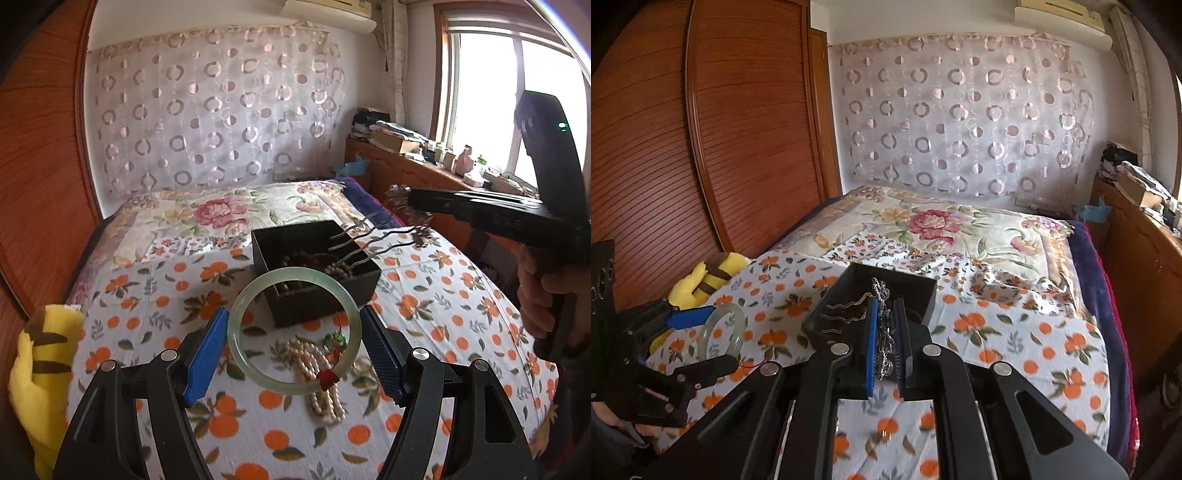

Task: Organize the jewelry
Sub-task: 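Lower the brooch into the box and open the right tool while the left tool grasps the jade bangle, then carry the jade bangle into the black box with the left tool and open it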

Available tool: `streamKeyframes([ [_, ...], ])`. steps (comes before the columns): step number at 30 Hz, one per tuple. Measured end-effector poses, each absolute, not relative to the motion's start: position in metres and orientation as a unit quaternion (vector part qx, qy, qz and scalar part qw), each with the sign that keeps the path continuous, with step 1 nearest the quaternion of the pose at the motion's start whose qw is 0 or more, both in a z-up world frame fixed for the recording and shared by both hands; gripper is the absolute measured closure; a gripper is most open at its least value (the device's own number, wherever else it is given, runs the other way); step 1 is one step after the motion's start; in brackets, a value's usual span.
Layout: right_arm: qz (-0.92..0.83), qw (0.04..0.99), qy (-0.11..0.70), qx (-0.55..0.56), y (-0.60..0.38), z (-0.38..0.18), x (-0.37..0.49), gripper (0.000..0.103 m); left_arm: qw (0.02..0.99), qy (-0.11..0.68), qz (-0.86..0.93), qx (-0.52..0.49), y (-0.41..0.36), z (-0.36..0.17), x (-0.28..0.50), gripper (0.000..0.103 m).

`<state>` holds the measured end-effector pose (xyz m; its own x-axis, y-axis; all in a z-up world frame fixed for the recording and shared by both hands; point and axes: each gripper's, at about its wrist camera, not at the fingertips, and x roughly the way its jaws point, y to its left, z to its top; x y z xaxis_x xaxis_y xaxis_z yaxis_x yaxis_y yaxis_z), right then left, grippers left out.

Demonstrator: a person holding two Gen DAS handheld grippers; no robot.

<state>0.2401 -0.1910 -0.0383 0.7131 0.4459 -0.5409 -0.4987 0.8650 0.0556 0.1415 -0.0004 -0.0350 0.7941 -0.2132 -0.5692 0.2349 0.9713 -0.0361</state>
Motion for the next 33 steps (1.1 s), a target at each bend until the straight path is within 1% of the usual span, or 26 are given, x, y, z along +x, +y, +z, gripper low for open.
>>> streamKeyframes([
  [8,0.274,0.910,0.308,-0.044,-0.176,-0.066,0.289,0.093,0.947,0.298,-0.118,0.009,0.001,-0.026,0.171,0.034],
  [19,0.304,0.891,0.333,-0.044,-0.169,-0.100,0.306,0.093,0.941,0.315,-0.122,0.013,-0.005,-0.031,0.220,0.034],
  [21,0.304,0.889,0.339,-0.042,-0.170,-0.104,0.308,0.090,0.940,0.317,-0.125,0.014,-0.007,-0.032,0.226,0.034],
  [33,0.272,0.910,0.312,-0.038,-0.195,-0.099,0.302,0.090,0.935,0.328,-0.131,0.021,-0.022,-0.039,0.260,0.034],
])
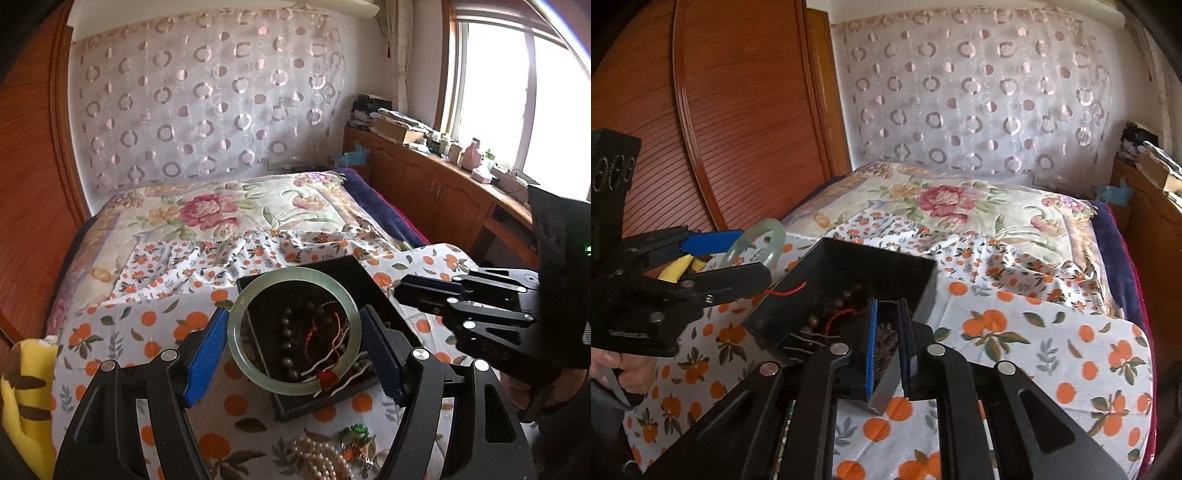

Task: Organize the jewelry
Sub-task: 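Carry the jade bangle into the black box with the left tool and open it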

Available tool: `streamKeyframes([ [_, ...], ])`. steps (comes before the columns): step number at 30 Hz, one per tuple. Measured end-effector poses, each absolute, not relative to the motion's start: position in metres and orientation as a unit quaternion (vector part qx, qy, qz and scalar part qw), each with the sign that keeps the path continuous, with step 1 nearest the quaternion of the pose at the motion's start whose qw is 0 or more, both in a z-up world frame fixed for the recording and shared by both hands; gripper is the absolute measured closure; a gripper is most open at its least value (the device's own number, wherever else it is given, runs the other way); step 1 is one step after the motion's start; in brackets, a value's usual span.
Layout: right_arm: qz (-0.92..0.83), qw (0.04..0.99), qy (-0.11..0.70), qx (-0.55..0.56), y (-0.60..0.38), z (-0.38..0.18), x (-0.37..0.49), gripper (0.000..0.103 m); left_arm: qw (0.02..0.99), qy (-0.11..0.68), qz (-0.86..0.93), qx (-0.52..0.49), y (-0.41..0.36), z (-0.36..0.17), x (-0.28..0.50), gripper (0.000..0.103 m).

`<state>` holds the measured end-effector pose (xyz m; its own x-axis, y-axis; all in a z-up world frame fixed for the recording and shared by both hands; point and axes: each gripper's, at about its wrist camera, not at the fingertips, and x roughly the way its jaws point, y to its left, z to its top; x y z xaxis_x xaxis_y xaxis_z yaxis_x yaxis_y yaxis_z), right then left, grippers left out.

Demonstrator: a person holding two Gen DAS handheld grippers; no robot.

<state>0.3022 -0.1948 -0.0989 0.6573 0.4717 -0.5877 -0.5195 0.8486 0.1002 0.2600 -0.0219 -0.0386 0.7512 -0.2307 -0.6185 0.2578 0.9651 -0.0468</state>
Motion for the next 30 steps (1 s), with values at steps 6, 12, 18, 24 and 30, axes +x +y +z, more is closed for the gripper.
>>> streamKeyframes([
  [6,0.248,0.917,0.312,-0.025,-0.214,-0.102,0.310,0.090,0.931,0.340,-0.131,0.031,-0.033,-0.050,0.276,0.034],
  [12,0.241,0.917,0.316,-0.022,-0.221,-0.107,0.314,0.090,0.927,0.350,-0.130,0.036,-0.041,-0.061,0.280,0.034],
  [18,0.240,0.918,0.314,-0.026,-0.221,-0.108,0.313,0.090,0.923,0.360,-0.131,0.032,-0.038,-0.067,0.281,0.034],
  [24,0.240,0.918,0.315,-0.027,-0.220,-0.107,0.313,0.089,0.924,0.359,-0.125,0.033,-0.037,-0.067,0.281,0.028],
  [30,0.240,0.918,0.314,-0.028,-0.220,-0.107,0.313,0.090,0.928,0.350,-0.128,0.025,-0.033,-0.063,0.273,0.026],
])
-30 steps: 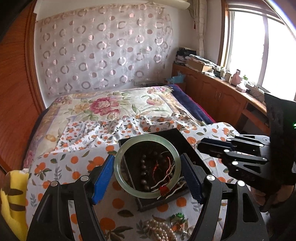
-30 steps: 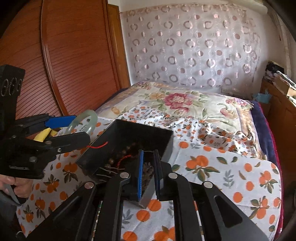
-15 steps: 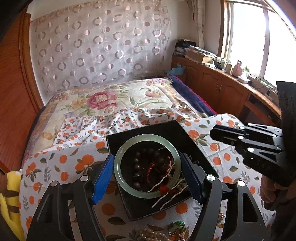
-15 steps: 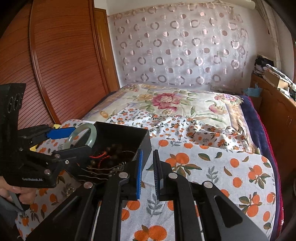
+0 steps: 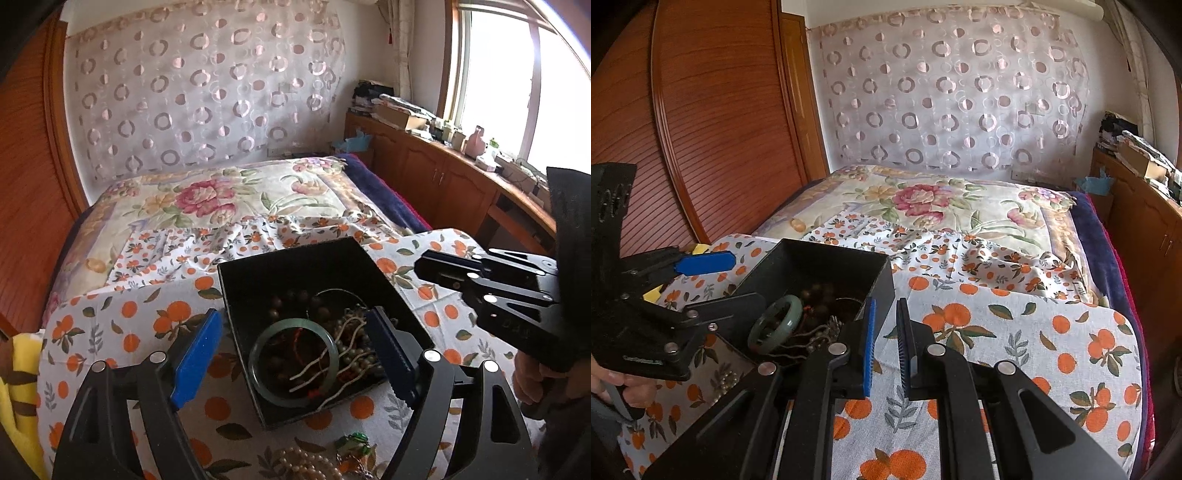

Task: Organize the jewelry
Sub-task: 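Carry the jade bangle into the black box with the left tool and open it, then grasp the pearl necklace with the left tool while the right tool approaches the green brooch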

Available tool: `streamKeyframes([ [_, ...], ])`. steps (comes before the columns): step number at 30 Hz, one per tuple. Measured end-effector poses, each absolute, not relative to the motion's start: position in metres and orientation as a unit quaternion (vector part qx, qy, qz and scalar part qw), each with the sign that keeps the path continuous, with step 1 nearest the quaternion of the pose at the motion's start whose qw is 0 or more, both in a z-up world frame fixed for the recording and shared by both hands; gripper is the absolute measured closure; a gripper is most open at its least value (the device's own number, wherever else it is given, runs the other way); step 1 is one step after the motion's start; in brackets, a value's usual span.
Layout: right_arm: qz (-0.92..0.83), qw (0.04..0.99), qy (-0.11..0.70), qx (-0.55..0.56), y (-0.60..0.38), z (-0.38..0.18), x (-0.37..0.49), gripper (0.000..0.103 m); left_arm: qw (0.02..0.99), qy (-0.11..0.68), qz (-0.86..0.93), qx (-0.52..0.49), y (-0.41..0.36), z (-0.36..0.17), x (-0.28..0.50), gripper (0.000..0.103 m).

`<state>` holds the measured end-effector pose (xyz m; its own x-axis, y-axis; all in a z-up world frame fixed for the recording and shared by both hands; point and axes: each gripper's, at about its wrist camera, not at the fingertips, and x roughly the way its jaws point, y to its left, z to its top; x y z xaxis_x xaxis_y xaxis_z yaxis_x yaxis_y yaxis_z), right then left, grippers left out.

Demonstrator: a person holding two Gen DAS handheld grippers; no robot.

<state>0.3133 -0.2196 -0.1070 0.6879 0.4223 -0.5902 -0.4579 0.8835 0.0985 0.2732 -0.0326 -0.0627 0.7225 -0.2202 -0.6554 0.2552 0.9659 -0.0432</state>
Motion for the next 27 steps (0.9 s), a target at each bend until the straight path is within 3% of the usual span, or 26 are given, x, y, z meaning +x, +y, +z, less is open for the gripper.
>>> streamKeyframes([
  [11,0.255,0.914,0.310,-0.061,-0.214,-0.094,0.277,0.090,0.927,0.352,-0.129,0.013,-0.007,-0.063,0.216,0.026],
  [23,0.242,0.898,0.362,-0.065,-0.221,-0.131,0.235,0.089,0.903,0.403,-0.147,0.011,0.000,-0.101,0.174,0.026],
  [25,0.239,0.896,0.369,-0.063,-0.224,-0.136,0.231,0.089,0.895,0.416,-0.161,0.010,-0.006,-0.109,0.169,0.039],
  [27,0.238,0.895,0.371,-0.064,-0.223,-0.138,0.227,0.089,0.891,0.420,-0.172,0.012,-0.012,-0.115,0.165,0.043],
])
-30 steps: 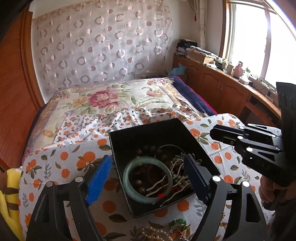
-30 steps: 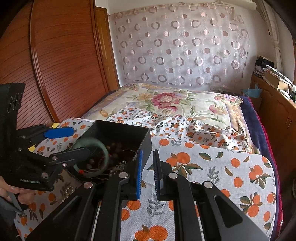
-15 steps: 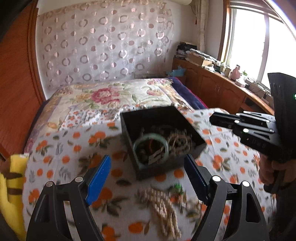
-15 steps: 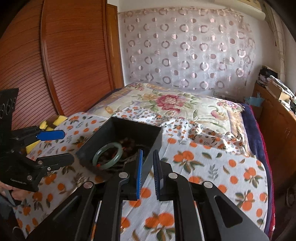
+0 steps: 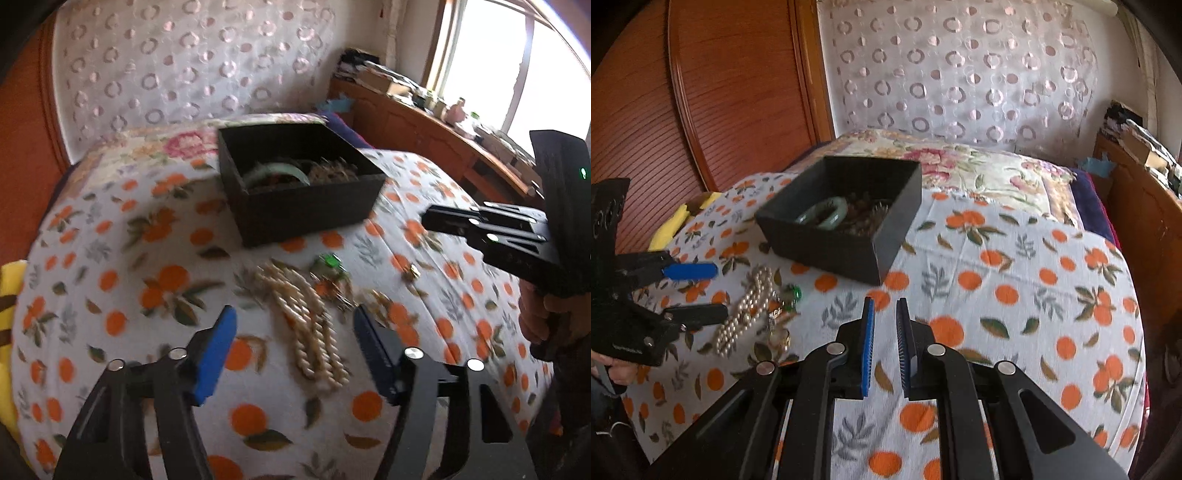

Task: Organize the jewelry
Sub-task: 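Grasp the pearl necklace with the left tool while the right tool approaches the green brooch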

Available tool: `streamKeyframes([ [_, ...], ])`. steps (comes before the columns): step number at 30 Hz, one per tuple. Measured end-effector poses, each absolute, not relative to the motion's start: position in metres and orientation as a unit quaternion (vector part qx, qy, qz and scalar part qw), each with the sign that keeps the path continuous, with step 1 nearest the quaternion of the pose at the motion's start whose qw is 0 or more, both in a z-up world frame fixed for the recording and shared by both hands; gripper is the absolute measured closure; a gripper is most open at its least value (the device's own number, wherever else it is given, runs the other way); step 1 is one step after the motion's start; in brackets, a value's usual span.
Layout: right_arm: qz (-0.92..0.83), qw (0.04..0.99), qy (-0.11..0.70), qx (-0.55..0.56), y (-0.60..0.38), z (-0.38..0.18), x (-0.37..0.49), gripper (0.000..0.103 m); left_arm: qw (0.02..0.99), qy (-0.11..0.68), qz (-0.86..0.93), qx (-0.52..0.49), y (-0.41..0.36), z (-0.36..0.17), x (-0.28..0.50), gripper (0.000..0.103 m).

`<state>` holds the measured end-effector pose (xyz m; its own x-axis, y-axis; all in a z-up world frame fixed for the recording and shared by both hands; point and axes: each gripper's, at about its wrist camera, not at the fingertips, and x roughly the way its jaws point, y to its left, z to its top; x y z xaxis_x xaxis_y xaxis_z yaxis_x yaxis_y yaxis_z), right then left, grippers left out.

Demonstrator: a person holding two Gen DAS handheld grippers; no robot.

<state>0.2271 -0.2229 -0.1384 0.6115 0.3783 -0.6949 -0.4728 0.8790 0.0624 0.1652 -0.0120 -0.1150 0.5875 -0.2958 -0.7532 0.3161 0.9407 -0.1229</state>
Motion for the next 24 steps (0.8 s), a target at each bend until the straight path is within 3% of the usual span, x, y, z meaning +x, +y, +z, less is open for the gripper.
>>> streamKeyframes([
  [6,0.243,0.893,0.373,-0.068,-0.215,-0.140,0.217,0.089,0.887,0.427,-0.175,0.030,-0.022,-0.121,0.159,0.059],
  [20,0.268,0.883,0.375,-0.085,-0.186,-0.138,0.205,0.089,0.895,0.428,-0.121,0.046,0.006,-0.123,0.157,0.061],
  [24,0.275,0.878,0.381,-0.092,-0.178,-0.142,0.202,0.089,0.895,0.426,-0.125,0.042,0.008,-0.122,0.156,0.067],
])
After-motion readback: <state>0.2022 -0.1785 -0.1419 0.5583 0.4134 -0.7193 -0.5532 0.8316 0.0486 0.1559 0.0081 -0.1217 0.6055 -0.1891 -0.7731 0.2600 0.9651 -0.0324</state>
